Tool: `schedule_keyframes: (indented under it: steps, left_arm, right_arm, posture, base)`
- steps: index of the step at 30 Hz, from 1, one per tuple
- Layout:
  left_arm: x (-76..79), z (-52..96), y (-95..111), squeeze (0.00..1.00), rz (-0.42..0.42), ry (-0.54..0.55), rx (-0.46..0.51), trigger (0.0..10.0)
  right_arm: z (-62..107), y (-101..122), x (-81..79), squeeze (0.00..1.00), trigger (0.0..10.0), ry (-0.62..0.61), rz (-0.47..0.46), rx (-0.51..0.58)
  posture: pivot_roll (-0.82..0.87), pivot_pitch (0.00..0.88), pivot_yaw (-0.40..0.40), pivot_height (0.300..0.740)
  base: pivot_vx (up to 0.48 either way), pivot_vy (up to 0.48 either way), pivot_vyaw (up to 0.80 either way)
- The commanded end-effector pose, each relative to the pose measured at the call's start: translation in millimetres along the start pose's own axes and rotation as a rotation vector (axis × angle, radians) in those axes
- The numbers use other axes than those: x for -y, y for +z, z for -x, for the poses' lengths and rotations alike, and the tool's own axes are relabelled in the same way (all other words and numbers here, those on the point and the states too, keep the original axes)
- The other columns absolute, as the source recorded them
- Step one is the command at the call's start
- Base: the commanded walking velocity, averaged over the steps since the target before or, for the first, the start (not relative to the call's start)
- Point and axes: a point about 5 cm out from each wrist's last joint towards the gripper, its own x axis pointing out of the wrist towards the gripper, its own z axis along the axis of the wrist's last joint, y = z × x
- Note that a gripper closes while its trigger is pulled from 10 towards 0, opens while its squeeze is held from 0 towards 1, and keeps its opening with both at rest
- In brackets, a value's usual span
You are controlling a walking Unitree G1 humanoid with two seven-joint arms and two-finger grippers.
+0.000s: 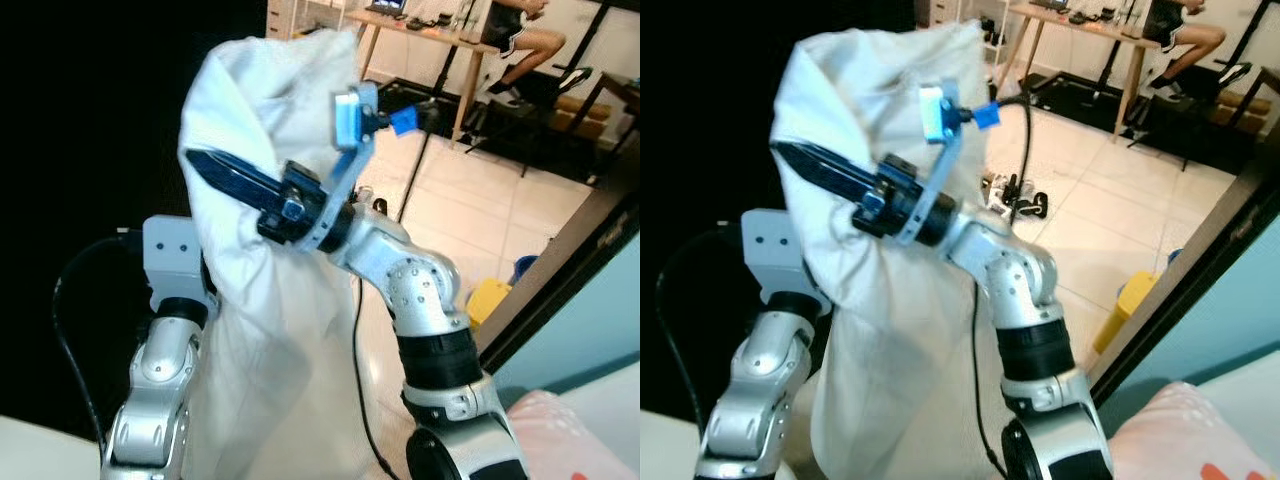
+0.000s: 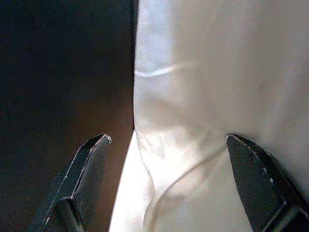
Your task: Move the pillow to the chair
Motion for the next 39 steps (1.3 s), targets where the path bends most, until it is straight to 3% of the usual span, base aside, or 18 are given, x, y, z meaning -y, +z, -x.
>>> schedule_keyframes:
  steps: [1, 8, 16, 22, 24, 27, 29, 32, 33, 34, 35, 36, 37, 38, 39]
  left_arm:
    - [13.0, -0.6, -5, 0.0, 0.002, -0.052, -0.034, 10.0]
    - [8.9, -2.2, -3, 0.0, -0.023, -0.012, -0.03, 10.0]
    - [3.2, -4.0, -1, 0.0, -0.042, 0.017, -0.024, 10.0]
    - [-4.8, -9.9, 10, 0.0, -0.105, 0.072, 0.027, 10.0]
    - [-16.8, -13.5, 28, 0.0, -0.178, 0.149, 0.097, 10.0]
    - [-21.4, -14.4, 35, 0.0, -0.205, 0.18, 0.126, 10.0]
    - [-32.0, -15.0, 60, 0.0, -0.314, 0.256, 0.215, 10.0]
    - [-37.1, -13.2, 76, 0.0, -0.458, 0.309, 0.278, 10.0]
    - [-37.1, -13.2, 76, 0.0, -0.458, 0.309, 0.278, 10.0]
    - [-35.6, -12.6, 74, 0.0, -0.483, 0.303, 0.272, 10.0]
    - [-30.4, -11.9, 67, 0.0, -0.503, 0.279, 0.255, 10.0]
    - [-30.4, -11.9, 67, 0.0, -0.503, 0.279, 0.255, 10.0]
    - [-22.7, -10.4, 58, 0.0, -0.509, 0.246, 0.226, 10.0]
    - [-22.7, -10.4, 58, 0.0, -0.509, 0.246, 0.226, 10.0]
    - [-19.5, -9.8, 54, 0.0, -0.507, 0.231, 0.211, 10.0]
  right_arm:
    - [-26.9, 11, -24.4, 0.0, 10.0, 0.211, 0.027, 0.033]
    - [-33.0, -23, -5.6, 0.0, 10.0, 0.12, 0.033, -0.163]
    - [-30.2, -31, -1.8, 0.0, 10.0, 0.102, 0.029, -0.206]
    - [-33.0, -34, -1.4, 0.0, 10.0, 0.129, 0.042, -0.232]
    - [-37.7, -34, -0.5, 0.0, 10.0, 0.149, 0.045, -0.229]
    - [-39.8, -34, -0.2, 0.0, 10.0, 0.157, 0.047, -0.226]
    - [-45.3, -30, 0.8, 0.0, 10.0, 0.169, 0.046, -0.203]
    - [-41.4, -36, 22.1, 0.0, 10.0, 0.028, 0.129, -0.271]
    - [-41.4, -36, 22.1, 0.0, 10.0, 0.028, 0.129, -0.271]
    - [-35.9, -39, 33.0, 0.0, 10.0, -0.054, 0.166, -0.318]
    - [-22.8, -43, 51.0, 0.0, 10.0, -0.195, 0.236, -0.41]
    - [-22.8, -43, 51.0, 0.0, 10.0, -0.195, 0.236, -0.41]
    - [0.5, -41, 73.5, 0.0, 10.0, -0.37, 0.35, -0.536]
    - [0.5, -41, 73.5, 0.0, 10.0, -0.37, 0.35, -0.536]
    - [12.3, -36, 81.8, 0.0, 10.0, -0.439, 0.383, -0.577]
  posture:
    - [0.11, 0.0, -0.143, 0.726]
    - [0.12, 0.0, -0.153, 0.711]
    - [0.12, 0.0, -0.153, 0.691]
    - [0.12, 0.0, -0.163, 0.671]
    - [0.14, 0.0, -0.177, 0.661]
    - [0.14, 0.0, -0.177, 0.656]
    - [0.16, 0.0, -0.184, 0.646]
    - [0.16, 0.0, -0.181, 0.631]
    - [0.16, 0.0, -0.181, 0.631]
    - [0.15, 0.0, -0.178, 0.626]
    - [0.15, 0.0, -0.174, 0.621]
    - [0.15, 0.0, -0.174, 0.621]
    - [0.14, 0.0, -0.171, 0.611]
    - [0.14, 0.0, -0.171, 0.611]
    - [0.14, 0.0, -0.169, 0.606]
  base:
    - [0.0, 0.0, 0.0]
    - [0.0, 0.0, 0.0]
    - [0.0, 0.0, 0.0]
    - [0.0, 0.0, 0.0]
    - [0.0, 0.0, 0.0]
    - [0.0, 0.0, 0.0]
    - [0.0, 0.0, 0.0]
    - [0.0, 0.0, 0.0]
    - [0.0, 0.0, 0.0]
    - [0.0, 0.0, 0.0]
    - [0.0, 0.0, 0.0]
    - [0.0, 0.0, 0.0]
    - [0.0, 0.0, 0.0]
    - [0.0, 0.0, 0.0]
    - [0.0, 0.0, 0.0]
